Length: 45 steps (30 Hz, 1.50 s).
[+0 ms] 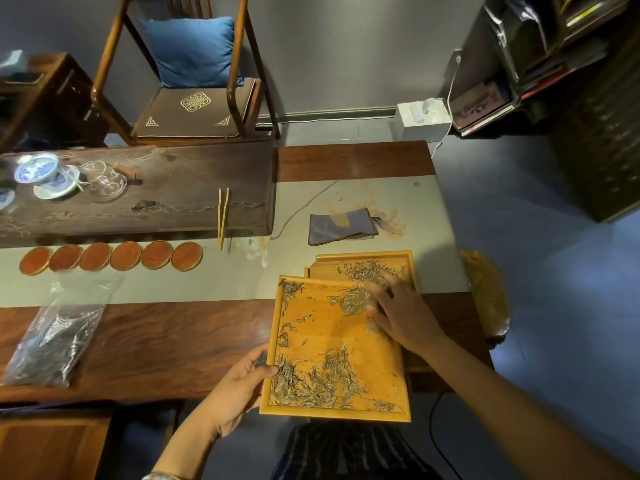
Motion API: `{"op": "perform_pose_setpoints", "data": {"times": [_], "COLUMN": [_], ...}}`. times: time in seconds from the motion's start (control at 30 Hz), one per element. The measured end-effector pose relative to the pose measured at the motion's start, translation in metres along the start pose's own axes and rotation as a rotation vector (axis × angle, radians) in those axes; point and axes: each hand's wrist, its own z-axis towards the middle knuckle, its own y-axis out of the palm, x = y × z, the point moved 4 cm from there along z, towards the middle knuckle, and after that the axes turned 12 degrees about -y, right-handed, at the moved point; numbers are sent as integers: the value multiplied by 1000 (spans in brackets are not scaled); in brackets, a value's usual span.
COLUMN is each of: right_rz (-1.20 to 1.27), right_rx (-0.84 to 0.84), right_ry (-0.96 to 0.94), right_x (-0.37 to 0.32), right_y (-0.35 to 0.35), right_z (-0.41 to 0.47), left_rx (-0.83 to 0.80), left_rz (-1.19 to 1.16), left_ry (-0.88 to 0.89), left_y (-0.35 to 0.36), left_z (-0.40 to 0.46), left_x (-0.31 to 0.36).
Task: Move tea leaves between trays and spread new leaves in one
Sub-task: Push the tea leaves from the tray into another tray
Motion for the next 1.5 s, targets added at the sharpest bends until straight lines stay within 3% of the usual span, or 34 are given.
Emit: {"op": "perform_pose_setpoints", "data": {"times": [0.3,0.47,0.7,0.8,0.9,1.37,1.5], "right_rz": [-44,17,316,185,180,-13,-43], "right_rx": [57,175,138,28,-53,263,226], "right_ry": [113,111,-193,-431,-511,-337,-234], "right_x": [29,19,-107,-152,-163,-117,-94], "right_y": [-3,-20,-6,10,13,13,11], "right_z": [13,9,-9,-11,-9,19,33], "left_rx": [-2,-6,-15,-35,-65,-51,-37], "left_rz": [7,-3,-31,-52,-94,-71,-53], "left_ry": [-12,0,21,48,42,14,3], "left_y": [-1,-3,1,4,3,1,-2], "left_z": [2,1,1,1,0,5,2], "left_x": [-2,1,7,7,6,0,-1]}}
